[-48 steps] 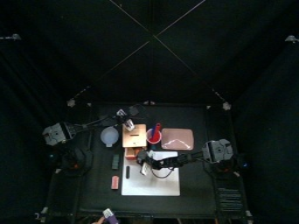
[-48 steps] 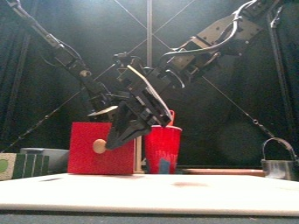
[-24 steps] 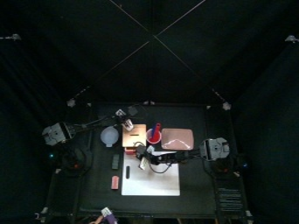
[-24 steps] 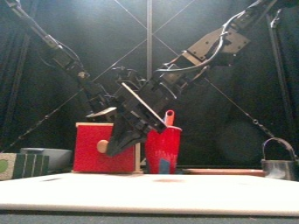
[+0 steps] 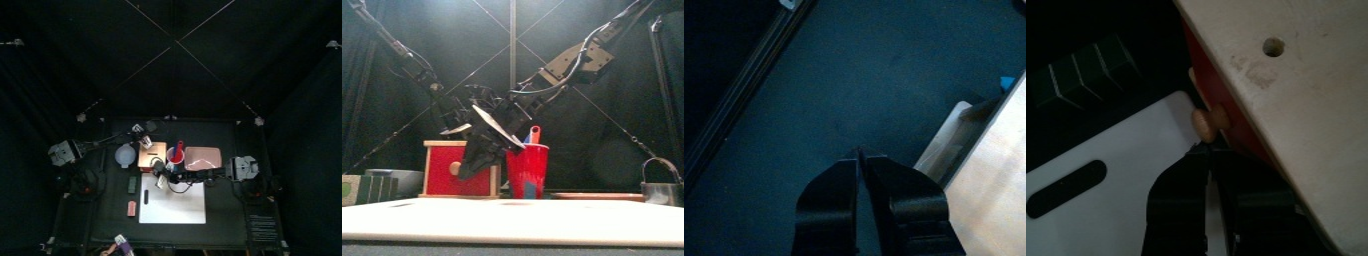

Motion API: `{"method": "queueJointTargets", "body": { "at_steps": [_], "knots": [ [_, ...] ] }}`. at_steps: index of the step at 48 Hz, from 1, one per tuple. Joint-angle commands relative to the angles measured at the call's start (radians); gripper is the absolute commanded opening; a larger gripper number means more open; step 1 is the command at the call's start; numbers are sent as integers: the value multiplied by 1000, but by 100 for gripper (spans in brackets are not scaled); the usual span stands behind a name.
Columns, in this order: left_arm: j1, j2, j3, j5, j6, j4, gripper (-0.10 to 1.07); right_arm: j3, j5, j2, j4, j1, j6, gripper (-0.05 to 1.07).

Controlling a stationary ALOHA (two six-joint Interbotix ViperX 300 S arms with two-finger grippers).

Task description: Close drawer

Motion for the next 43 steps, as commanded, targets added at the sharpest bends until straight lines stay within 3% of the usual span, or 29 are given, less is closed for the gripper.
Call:
{"method": "queueJointTargets", "body": {
  "at_steps": [1, 43],
  "knots": [
    [14, -6, -5, -2, 2, 8, 51, -32, 5, -21, -3, -32, 0, 43],
    [35, -14, 35, -17, 0, 2, 51, -52, 28, -23, -5, -46, 0, 43]
  ]
}}
